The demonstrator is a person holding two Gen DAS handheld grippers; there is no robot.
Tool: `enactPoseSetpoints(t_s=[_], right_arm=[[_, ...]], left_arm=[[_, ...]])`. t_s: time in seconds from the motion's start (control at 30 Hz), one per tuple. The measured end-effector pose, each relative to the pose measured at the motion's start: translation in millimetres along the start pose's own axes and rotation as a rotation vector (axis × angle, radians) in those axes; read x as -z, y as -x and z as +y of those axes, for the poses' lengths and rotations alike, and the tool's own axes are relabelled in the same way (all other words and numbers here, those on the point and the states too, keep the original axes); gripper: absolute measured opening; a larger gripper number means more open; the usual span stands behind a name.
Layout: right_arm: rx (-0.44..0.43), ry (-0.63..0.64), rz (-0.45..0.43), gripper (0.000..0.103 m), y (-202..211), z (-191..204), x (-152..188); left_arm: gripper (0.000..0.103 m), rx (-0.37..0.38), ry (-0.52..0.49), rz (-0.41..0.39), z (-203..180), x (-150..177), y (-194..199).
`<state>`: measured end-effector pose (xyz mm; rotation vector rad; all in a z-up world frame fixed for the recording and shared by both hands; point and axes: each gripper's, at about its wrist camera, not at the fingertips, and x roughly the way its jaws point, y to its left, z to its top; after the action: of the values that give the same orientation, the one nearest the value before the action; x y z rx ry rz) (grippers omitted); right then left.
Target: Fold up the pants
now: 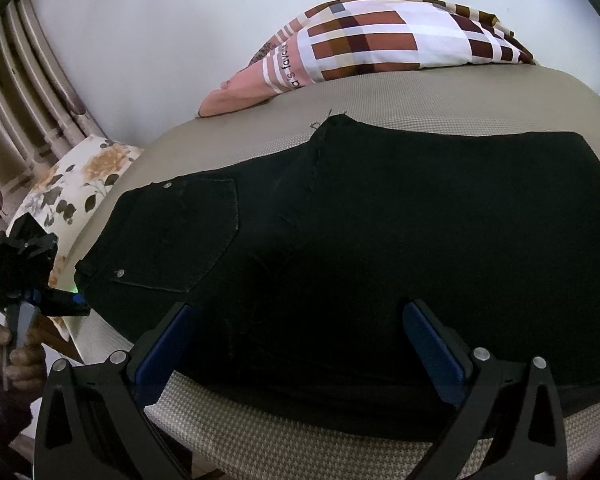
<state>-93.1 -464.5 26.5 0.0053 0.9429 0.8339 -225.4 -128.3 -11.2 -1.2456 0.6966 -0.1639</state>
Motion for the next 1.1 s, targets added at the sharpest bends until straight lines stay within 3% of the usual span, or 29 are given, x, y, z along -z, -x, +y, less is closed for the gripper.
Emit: enactPoseSetpoints(t_s=[0.1, 0.27, 0.33, 0.57, 0.63, 0.77, 0.87, 0.97, 1.1], right_arm=[[0.004, 0.003, 0.001, 0.103, 0, 0, 0], [0.006, 0.004, 0.002, 0.103, 0, 0, 0], [0.009, 0.006, 0.003, 0.103, 0, 0, 0], [0.009, 0.005, 0.004, 0.103, -1, 0, 0], [0.007, 0.004, 0.004, 0.103, -1, 0, 0], [0.008, 0.004, 0.002, 0.103, -1, 0, 0], [0.016, 0.008, 0.003, 0.103, -2, 0, 0], [0.022, 0.011, 0.004, 0.103, -2, 1, 0], [0.032, 0.017, 0.007, 0.103, -4, 2, 0]], left_arm=[[0.103, 0.033, 0.041, 0.012, 6, -5, 5], [0.103, -0.157, 0.05, 0.095, -3, -8, -3], [0.103, -0.188, 0.06, 0.1, -5, -8, -6], [0.103, -0.16, 0.151, 0.058, 15, -33, 3], [0.103, -0.158, 0.105, 0.121, 12, -38, -4], [0.103, -0.158, -0.108, 0.327, -1, -34, -19], [0.103, -0.118, -0.078, 0.42, 2, -39, -23], [0.103, -0.138, -0.112, 0.531, -3, -41, -35], [0.103, -0.144, -0.131, 0.617, -9, -49, -51]])
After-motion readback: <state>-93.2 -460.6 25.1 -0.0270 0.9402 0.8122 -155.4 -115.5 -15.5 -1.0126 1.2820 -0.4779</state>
